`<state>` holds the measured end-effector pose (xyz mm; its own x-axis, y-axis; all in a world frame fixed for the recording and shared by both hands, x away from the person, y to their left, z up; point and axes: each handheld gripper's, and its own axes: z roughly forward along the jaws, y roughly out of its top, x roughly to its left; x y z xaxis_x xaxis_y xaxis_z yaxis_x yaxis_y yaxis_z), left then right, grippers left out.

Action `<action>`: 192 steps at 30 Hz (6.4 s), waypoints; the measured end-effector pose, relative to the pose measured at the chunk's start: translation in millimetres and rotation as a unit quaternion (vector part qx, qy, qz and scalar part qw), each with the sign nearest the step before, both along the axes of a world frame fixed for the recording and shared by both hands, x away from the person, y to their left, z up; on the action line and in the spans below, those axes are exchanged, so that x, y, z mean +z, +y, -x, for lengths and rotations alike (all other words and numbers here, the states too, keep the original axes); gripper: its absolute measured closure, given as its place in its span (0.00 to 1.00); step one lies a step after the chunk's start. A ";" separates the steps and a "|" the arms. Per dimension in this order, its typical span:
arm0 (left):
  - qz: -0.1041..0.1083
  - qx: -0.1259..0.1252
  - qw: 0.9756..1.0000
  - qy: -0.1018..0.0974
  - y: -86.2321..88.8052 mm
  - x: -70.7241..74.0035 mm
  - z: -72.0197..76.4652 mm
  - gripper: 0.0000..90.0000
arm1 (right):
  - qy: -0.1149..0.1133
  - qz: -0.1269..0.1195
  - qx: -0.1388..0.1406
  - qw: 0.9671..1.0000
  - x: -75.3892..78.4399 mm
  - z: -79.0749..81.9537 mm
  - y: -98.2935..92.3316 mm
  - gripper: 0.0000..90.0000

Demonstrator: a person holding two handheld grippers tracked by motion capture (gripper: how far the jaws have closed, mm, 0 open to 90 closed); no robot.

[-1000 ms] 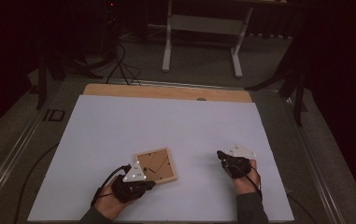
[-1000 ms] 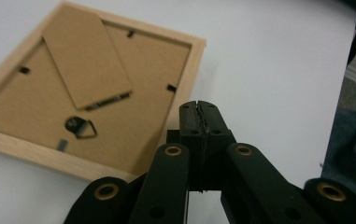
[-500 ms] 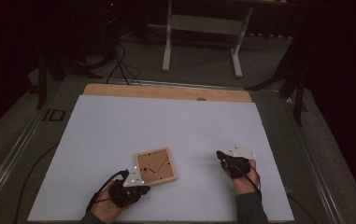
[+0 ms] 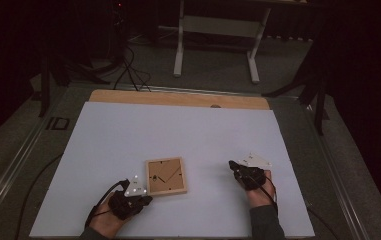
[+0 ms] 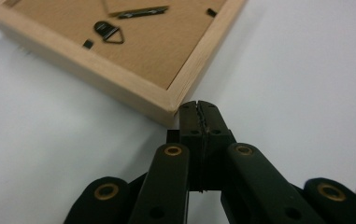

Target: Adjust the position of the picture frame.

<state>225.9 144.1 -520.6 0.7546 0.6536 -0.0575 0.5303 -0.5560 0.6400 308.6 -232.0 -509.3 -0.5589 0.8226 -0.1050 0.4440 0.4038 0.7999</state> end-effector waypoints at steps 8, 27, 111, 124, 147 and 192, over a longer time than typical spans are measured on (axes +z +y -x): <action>-0.002 0.026 1.000 -0.001 9.1 -0.5 -8.6 1.00 | -0.002 -0.004 0.027 1.000 5.4 -3.5 15.1 0.96; 0.008 0.093 0.996 0.004 15.4 -2.4 -39.5 1.00 | 0.003 -0.019 0.046 0.999 10.1 -27.0 50.4 0.70; 0.053 0.079 0.995 -0.041 -18.3 10.7 -48.9 0.99 | 0.055 -0.054 0.080 0.994 9.5 -83.6 113.5 1.00; 0.012 0.053 0.998 -0.025 -40.6 -6.0 -47.5 0.99 | 0.055 -0.012 0.041 0.998 3.4 -110.3 138.5 1.00; 0.017 0.117 0.993 -0.006 -25.2 -7.0 -75.2 0.99 | 0.098 0.033 0.061 0.993 3.4 -94.0 111.7 1.00; -0.004 0.124 0.992 -0.012 -31.2 -8.5 -78.0 0.99 | 0.098 -0.014 0.104 0.990 -8.7 -1.7 80.5 1.00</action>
